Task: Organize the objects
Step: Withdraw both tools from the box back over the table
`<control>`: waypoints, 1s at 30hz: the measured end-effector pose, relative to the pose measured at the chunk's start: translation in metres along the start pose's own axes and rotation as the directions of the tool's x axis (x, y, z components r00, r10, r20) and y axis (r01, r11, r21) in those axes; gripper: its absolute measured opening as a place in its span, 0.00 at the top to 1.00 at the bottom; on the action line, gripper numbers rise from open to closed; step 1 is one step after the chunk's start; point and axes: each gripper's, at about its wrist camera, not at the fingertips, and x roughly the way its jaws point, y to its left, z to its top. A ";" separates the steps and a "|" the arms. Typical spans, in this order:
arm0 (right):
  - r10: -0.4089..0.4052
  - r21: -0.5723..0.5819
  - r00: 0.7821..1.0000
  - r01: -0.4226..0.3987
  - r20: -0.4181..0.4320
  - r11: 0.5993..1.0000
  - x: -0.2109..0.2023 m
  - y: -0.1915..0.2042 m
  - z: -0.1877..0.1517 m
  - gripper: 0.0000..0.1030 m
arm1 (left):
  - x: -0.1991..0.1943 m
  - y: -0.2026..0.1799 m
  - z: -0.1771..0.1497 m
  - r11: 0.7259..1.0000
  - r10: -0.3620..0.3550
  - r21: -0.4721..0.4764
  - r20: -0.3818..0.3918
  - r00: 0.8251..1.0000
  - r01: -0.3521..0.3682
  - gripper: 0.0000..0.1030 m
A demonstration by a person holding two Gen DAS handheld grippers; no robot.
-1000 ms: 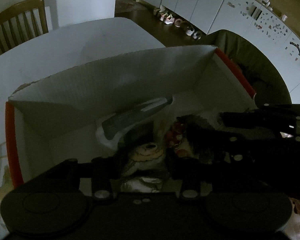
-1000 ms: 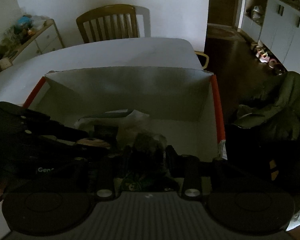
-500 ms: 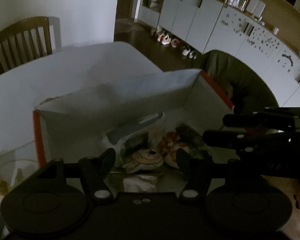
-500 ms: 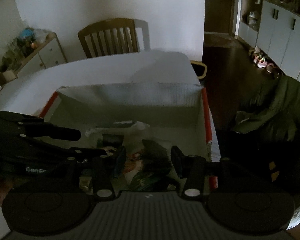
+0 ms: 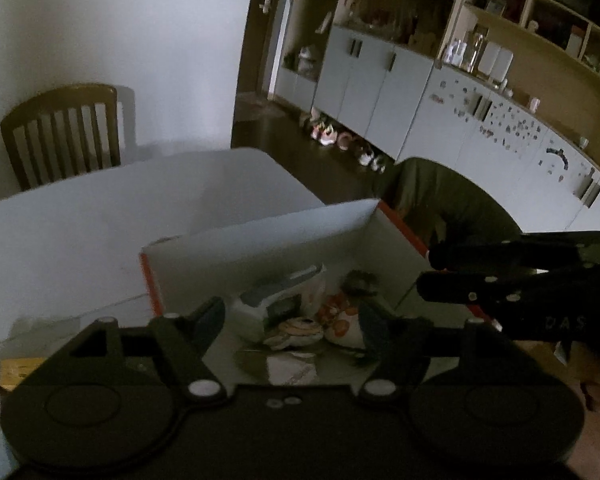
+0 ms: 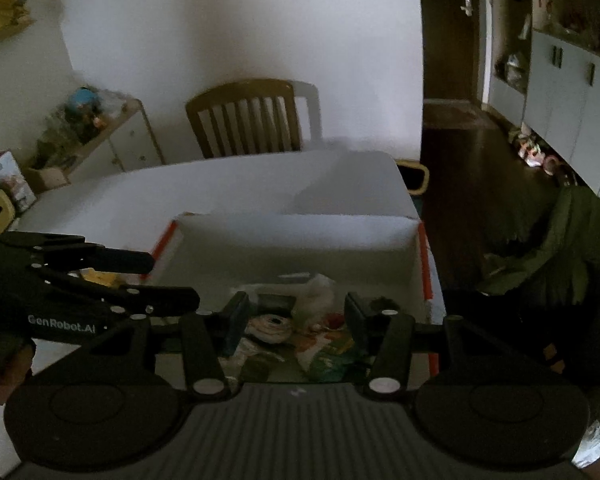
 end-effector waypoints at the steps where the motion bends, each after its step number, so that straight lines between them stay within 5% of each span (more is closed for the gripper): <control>1: 0.002 -0.004 1.000 -0.002 0.008 1.000 -0.003 0.003 0.001 0.50 | -0.005 0.001 -0.001 1.000 0.002 0.002 0.011 1.000 -0.002 0.28; 13: 0.032 -0.009 0.998 -0.031 0.051 0.999 -0.019 0.054 -0.001 0.50 | -0.054 0.035 -0.016 0.999 0.017 -0.034 0.059 0.998 -0.015 0.22; 15: 0.034 -0.016 0.998 -0.033 0.055 0.999 -0.020 0.065 -0.003 0.41 | -0.061 0.044 -0.022 0.999 0.023 -0.040 0.063 0.998 -0.020 0.21; 30: 0.088 -0.042 0.994 -0.085 0.058 0.995 -0.008 0.157 -0.011 0.31 | -0.134 0.127 -0.065 0.989 0.104 -0.121 0.121 0.987 -0.089 0.01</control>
